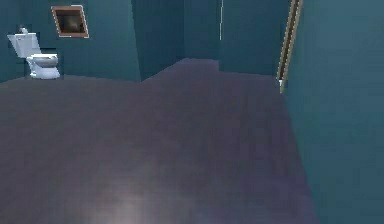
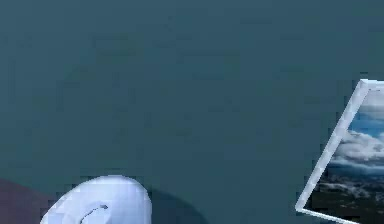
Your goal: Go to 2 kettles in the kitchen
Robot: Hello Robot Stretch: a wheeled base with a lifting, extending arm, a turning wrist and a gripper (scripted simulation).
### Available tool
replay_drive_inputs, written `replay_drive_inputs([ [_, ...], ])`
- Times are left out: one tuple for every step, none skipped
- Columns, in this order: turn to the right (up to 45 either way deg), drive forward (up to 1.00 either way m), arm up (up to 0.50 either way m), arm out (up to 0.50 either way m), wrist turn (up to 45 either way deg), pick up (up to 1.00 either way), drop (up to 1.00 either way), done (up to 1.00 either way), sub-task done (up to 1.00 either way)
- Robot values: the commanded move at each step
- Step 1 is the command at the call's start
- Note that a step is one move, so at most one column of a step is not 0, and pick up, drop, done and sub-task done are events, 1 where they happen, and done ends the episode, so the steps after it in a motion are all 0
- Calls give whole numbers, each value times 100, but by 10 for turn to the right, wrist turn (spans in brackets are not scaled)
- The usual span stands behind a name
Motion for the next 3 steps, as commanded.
replay_drive_inputs([
  [0,30,0,0,0,0,0,0,0],
  [150,0,0,0,0,0,0,0,0],
  [0,40,0,0,0,0,0,0,0],
])
